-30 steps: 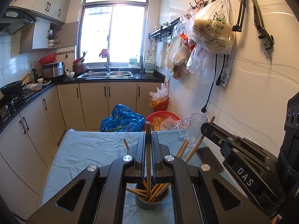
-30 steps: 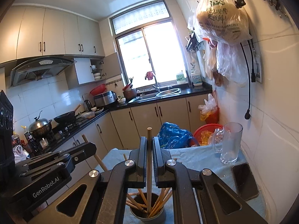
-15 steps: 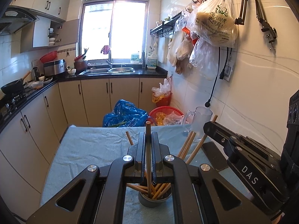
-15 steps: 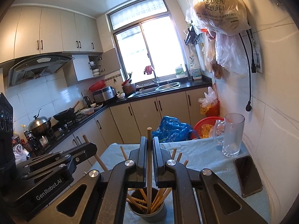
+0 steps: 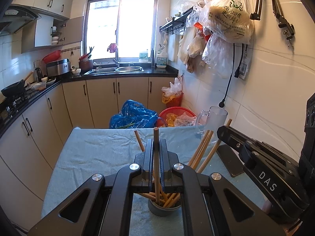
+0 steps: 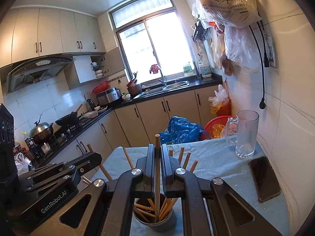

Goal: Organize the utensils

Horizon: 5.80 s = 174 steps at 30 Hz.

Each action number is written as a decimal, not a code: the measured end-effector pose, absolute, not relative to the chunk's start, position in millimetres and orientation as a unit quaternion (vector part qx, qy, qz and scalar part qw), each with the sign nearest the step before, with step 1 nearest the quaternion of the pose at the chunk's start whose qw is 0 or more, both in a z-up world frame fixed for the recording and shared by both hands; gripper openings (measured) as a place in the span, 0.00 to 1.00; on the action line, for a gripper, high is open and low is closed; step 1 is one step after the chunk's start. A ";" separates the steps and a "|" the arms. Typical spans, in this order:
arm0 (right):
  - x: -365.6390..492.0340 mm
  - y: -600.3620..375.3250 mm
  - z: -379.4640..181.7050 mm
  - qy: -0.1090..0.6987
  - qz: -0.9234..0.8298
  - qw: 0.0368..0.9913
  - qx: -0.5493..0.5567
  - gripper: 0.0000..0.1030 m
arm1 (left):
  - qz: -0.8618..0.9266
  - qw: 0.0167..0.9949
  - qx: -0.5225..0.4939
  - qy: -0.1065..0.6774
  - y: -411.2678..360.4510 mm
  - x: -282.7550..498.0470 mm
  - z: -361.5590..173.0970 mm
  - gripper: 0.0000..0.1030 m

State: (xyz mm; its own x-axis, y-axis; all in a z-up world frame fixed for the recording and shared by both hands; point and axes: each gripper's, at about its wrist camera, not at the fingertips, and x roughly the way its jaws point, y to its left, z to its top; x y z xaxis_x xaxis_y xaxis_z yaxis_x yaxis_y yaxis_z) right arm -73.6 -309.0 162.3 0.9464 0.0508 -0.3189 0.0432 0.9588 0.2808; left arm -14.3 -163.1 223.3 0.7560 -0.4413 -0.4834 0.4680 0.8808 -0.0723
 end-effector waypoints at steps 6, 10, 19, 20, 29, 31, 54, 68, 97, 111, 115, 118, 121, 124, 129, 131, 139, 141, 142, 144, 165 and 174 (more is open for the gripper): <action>-68.6 -308.8 154.2 0.175 0.004 0.975 0.140 0.06 | -0.242 0.935 0.029 0.259 -164.3 -13.0 216.1 0.05; -66.4 -310.8 150.6 0.178 0.003 0.974 0.141 0.06 | -0.241 0.934 0.030 0.262 -163.1 -11.9 213.1 0.05; -59.4 -307.9 140.7 0.195 0.003 0.972 0.135 0.06 | -0.239 0.931 0.028 0.275 -161.3 -7.2 203.5 0.05; -58.8 -307.5 139.3 0.197 0.004 0.971 0.134 0.06 | -0.239 0.931 0.029 0.276 -160.9 -7.2 202.7 0.05; -55.0 -307.0 131.2 0.207 0.003 0.969 0.134 0.06 | -0.238 0.931 0.031 0.274 -159.7 -6.8 197.6 0.05; -55.1 -306.5 130.1 0.206 0.002 0.970 0.132 0.06 | -0.238 0.932 0.032 0.273 -159.7 -6.9 197.7 0.05; -51.8 -301.2 130.2 0.211 0.007 0.969 0.124 0.07 | -0.237 0.931 0.034 0.274 -161.4 -9.2 196.8 0.05; -48.6 -303.8 130.9 0.221 0.006 0.967 0.128 0.07 | -0.237 0.930 0.031 0.278 -157.3 -10.9 195.8 0.06; -103.5 -286.3 182.7 0.174 0.000 0.978 0.114 0.50 | -0.234 0.948 0.006 0.215 -106.0 -101.1 252.2 0.55; -188.4 -271.1 158.8 0.197 -0.040 0.973 0.116 0.68 | -0.103 0.987 0.050 0.109 -51.5 -208.5 255.3 1.00; -210.9 -270.2 141.4 0.210 -0.056 0.968 0.122 0.71 | -0.085 0.988 0.045 0.117 -40.8 -227.1 240.4 1.00; -227.6 -271.9 129.7 0.218 -0.070 0.964 0.135 0.72 | -0.065 0.990 0.043 0.120 -34.1 -238.3 231.6 1.00; -243.5 -273.6 118.3 0.225 -0.082 0.959 0.153 0.73 | -0.053 0.990 0.031 0.130 -28.1 -246.8 223.5 1.00; -259.9 -274.2 106.1 0.226 -0.108 0.954 0.167 0.73 | -0.058 0.988 0.016 0.142 -26.0 -251.3 217.3 1.00; -273.3 -262.8 87.4 0.231 -0.146 0.950 0.151 0.75 | -0.063 0.986 0.030 0.153 -33.1 -253.3 201.6 1.00; -274.3 -259.2 79.5 0.240 -0.152 0.948 0.145 0.76 | -0.058 0.983 0.038 0.170 -35.8 -250.1 193.0 1.00; -273.5 -261.0 60.0 0.268 -0.167 0.936 0.155 0.77 | -0.059 0.961 0.049 0.265 -43.2 -226.9 158.9 1.00; -271.0 -261.1 58.7 0.272 -0.166 0.936 0.153 0.77 | -0.057 0.958 0.054 0.275 -45.7 -223.7 153.4 1.00; -270.4 -260.6 58.1 0.272 -0.167 0.935 0.151 0.77 | -0.057 0.957 0.056 0.278 -46.3 -222.4 151.9 1.00; -269.8 -259.5 57.3 0.271 -0.172 0.936 0.145 0.77 | -0.058 0.956 0.055 0.283 -47.2 -219.6 149.1 1.00; -260.0 -250.1 58.4 0.256 -0.192 0.942 0.101 0.80 | -0.075 0.943 0.040 0.320 -45.9 -201.0 134.5 1.00; -261.7 -250.2 60.6 0.248 -0.194 0.944 0.098 0.81 | -0.075 0.944 0.042 0.318 -46.1 -201.7 136.0 1.00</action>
